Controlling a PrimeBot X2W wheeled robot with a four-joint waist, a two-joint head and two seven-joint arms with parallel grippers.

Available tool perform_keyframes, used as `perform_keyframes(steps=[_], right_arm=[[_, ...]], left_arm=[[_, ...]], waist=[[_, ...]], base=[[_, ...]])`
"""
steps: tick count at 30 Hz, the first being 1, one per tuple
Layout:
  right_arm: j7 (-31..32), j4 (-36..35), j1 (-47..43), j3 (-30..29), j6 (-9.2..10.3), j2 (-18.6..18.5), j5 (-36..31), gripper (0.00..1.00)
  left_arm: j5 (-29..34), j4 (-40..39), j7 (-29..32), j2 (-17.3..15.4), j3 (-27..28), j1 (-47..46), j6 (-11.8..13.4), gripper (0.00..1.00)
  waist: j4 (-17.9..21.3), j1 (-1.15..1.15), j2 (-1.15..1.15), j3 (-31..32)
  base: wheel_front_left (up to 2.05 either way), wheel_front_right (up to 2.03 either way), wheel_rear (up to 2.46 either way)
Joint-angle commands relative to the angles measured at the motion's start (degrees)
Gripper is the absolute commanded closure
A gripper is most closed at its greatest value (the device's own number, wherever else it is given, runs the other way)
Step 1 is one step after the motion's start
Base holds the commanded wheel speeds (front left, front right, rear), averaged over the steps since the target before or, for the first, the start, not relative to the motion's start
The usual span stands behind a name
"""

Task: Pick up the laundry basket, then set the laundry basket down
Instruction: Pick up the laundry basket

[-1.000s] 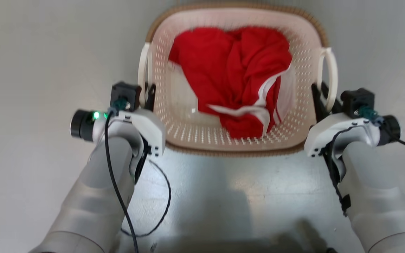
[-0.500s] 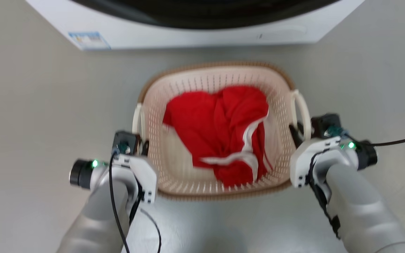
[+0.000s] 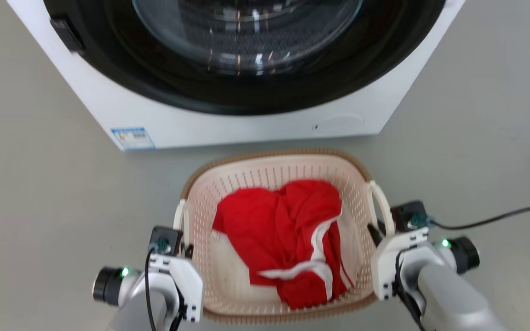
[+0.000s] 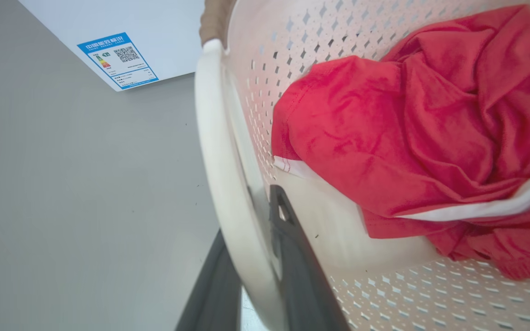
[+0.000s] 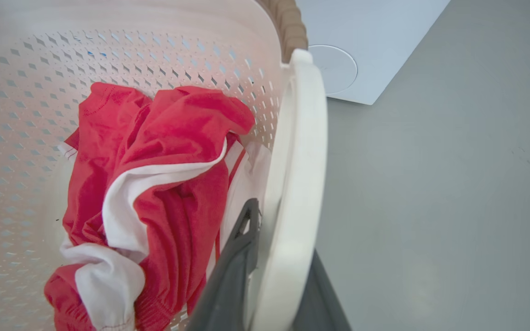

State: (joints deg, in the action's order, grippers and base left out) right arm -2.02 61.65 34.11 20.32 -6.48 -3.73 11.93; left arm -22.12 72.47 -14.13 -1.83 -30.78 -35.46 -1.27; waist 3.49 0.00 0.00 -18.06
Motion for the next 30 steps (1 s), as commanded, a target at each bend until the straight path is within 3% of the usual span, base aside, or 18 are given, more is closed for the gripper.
perform_keyframes(steps=[1, 19, 30], right_arm=[[0.3, -1.2, -1.7, 2.3, -1.01, 0.9, -0.2, 1.0], [-0.4, 0.7, -8.8, 4.8, -1.01, 0.9, 7.9, 1.0], [-1.3, 2.5, -9.6, 6.9, -1.01, 0.9, 10.8, 1.0]], left_arm=[[0.2, -0.8, -0.8, -1.0, 0.4, 0.3, -0.2, 1.0], [-1.3, 0.8, -0.8, -1.0, -1.9, 6.3, -0.3, 1.0], [-2.0, 1.1, -0.8, -1.0, -3.6, 7.7, 0.0, 1.0]], waist=[[0.8, 0.0, 0.0, 2.7], [2.9, 0.0, 0.0, 9.9], [2.7, 0.0, 0.0, 10.6]], base=[[0.0, 0.0, 0.0], [0.0, 0.0, 0.0], [0.0, 0.0, 0.0]])
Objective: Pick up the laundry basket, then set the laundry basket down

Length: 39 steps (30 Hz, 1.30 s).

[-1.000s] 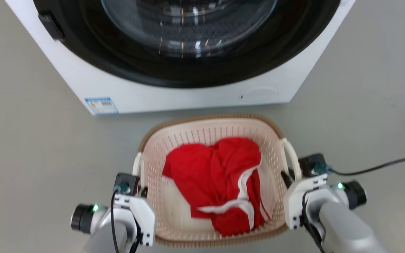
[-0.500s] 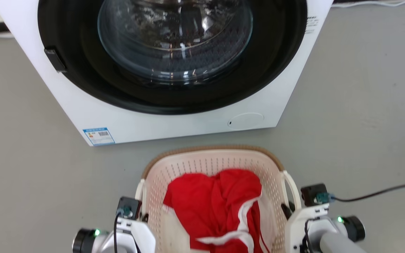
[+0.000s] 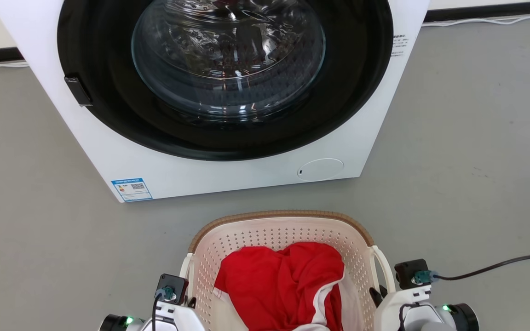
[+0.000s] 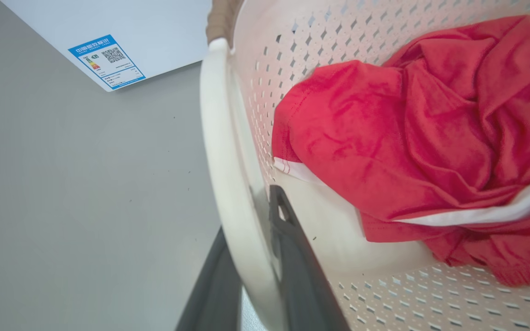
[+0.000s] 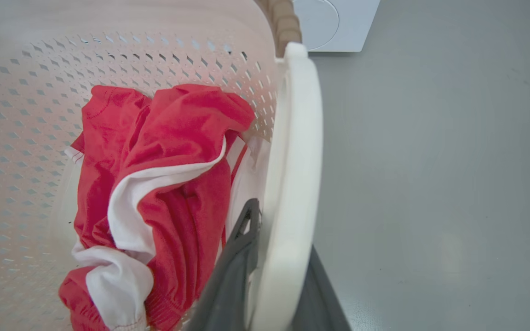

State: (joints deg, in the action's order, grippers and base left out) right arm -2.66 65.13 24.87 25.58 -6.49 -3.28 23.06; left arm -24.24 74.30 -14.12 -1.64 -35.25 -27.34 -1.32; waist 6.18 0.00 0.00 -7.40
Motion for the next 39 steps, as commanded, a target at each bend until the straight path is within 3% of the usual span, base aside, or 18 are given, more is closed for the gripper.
perform_keyframes(steps=[1, 39], right_arm=[[-0.8, -0.7, -0.3, 1.7, -1.0, 0.4, -0.2, 1.0], [-2.2, 4.7, -0.9, 5.2, -1.0, 0.4, 4.3, 1.0]], left_arm=[[0.1, -0.7, -0.8, -1.2, 0.8, -0.4, 0.1, 1.0], [-3.8, -0.4, -0.7, -1.2, -1.8, 2.1, 0.6, 1.0]], waist=[[-0.1, 0.0, 0.0, 0.1], [-3.6, 0.0, 0.0, 5.8]], base=[[0.0, 0.0, 0.0], [0.0, 0.0, 0.0]])
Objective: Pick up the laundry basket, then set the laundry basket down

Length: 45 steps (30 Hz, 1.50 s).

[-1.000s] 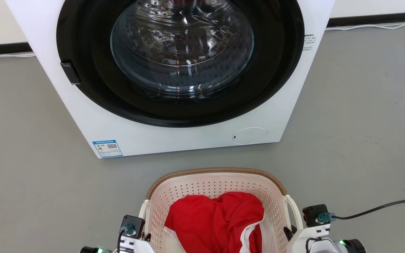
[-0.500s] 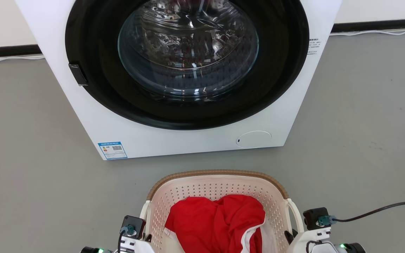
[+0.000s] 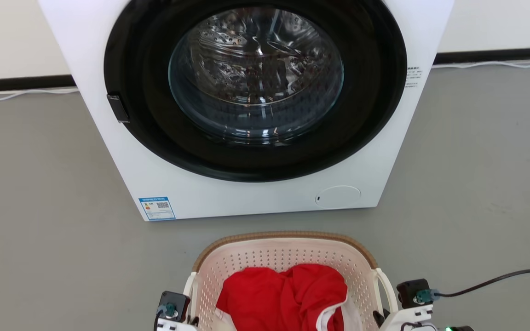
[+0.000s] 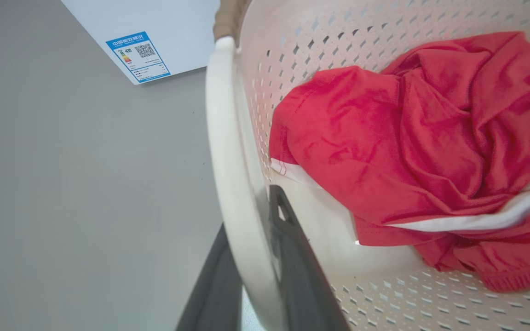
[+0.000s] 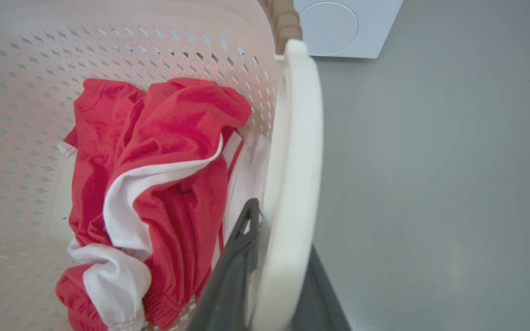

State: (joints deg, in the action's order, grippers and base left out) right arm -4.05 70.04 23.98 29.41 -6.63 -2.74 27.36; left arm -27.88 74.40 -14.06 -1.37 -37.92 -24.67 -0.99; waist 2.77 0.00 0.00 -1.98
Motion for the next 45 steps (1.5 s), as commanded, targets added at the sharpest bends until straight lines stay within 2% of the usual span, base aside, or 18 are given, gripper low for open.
perform_keyframes(steps=[1, 35, 45], right_arm=[[-0.8, 0.0, -0.1, 1.4, -0.86, -0.1, 0.0, 1.0], [-1.6, 2.1, 0.4, 1.6, -0.86, -0.1, 0.9, 1.0], [-2.9, 2.1, 2.3, 1.4, -0.86, -0.1, 1.0, 1.0]], left_arm=[[-0.3, -0.5, -0.7, -1.5, 0.9, -0.4, 0.3, 1.0], [-3.9, -0.9, -0.8, -1.5, -2.4, 0.1, 0.8, 1.0], [-4.4, -0.9, -0.8, -1.5, -2.8, -1.7, 1.2, 1.0]], waist=[[-0.3, 0.0, 0.0, 0.6], [-0.9, 0.0, 0.0, 2.2], [-1.1, 0.0, 0.0, -1.8]], base=[[0.0, 0.0, 0.0], [0.0, 0.0, 0.0], [0.0, 0.0, 0.0]])
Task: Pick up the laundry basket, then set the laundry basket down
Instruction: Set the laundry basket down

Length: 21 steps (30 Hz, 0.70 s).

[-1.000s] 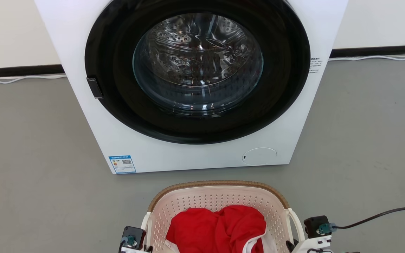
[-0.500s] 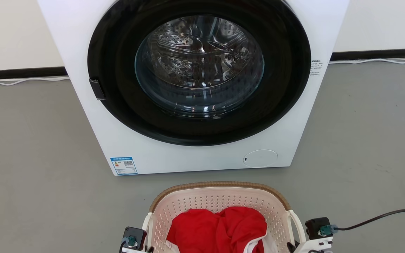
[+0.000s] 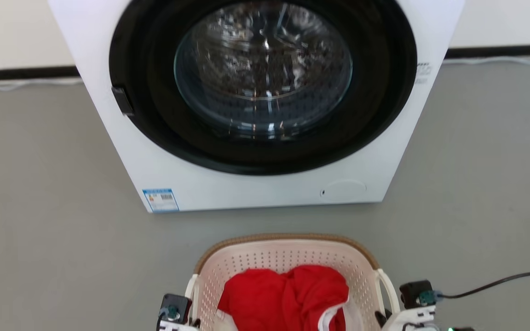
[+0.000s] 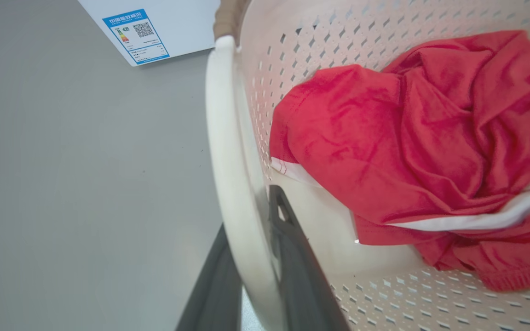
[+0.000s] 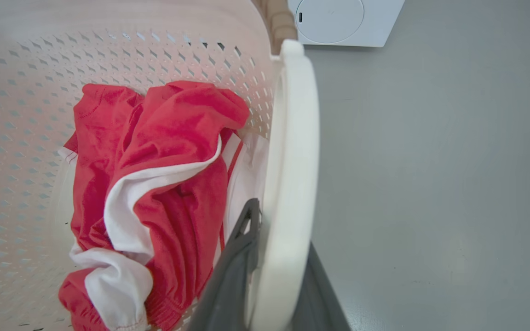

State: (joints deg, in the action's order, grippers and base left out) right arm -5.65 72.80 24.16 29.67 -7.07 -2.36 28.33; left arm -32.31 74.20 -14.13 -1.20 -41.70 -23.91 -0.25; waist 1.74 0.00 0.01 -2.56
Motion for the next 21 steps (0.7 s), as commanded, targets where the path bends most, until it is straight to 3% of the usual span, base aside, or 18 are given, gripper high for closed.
perform_keyframes(steps=[1, 14, 21], right_arm=[[-1.6, -0.7, 2.6, 1.0, -0.42, -0.5, 0.1, 1.0], [-7.4, -0.2, 16.6, -2.1, -0.42, -0.5, -4.6, 1.0], [-9.0, 0.7, 24.2, -7.9, -0.42, -0.5, -11.1, 1.0]], left_arm=[[0.2, -0.7, -0.8, -1.7, 0.9, -3.0, 0.4, 1.0], [2.3, -5.6, -0.9, -3.5, 0.8, -15.5, 1.3, 1.0], [3.0, -9.3, -0.9, -4.4, 2.7, -21.9, 2.1, 1.0]], waist=[[0.0, 0.0, -0.01, -2.2], [-1.6, 0.0, -0.01, -23.9], [-2.1, 0.0, -0.01, -35.2]], base=[[0.0, 0.0, 0.0], [0.0, 0.0, 0.0], [0.0, 0.0, 0.0]])
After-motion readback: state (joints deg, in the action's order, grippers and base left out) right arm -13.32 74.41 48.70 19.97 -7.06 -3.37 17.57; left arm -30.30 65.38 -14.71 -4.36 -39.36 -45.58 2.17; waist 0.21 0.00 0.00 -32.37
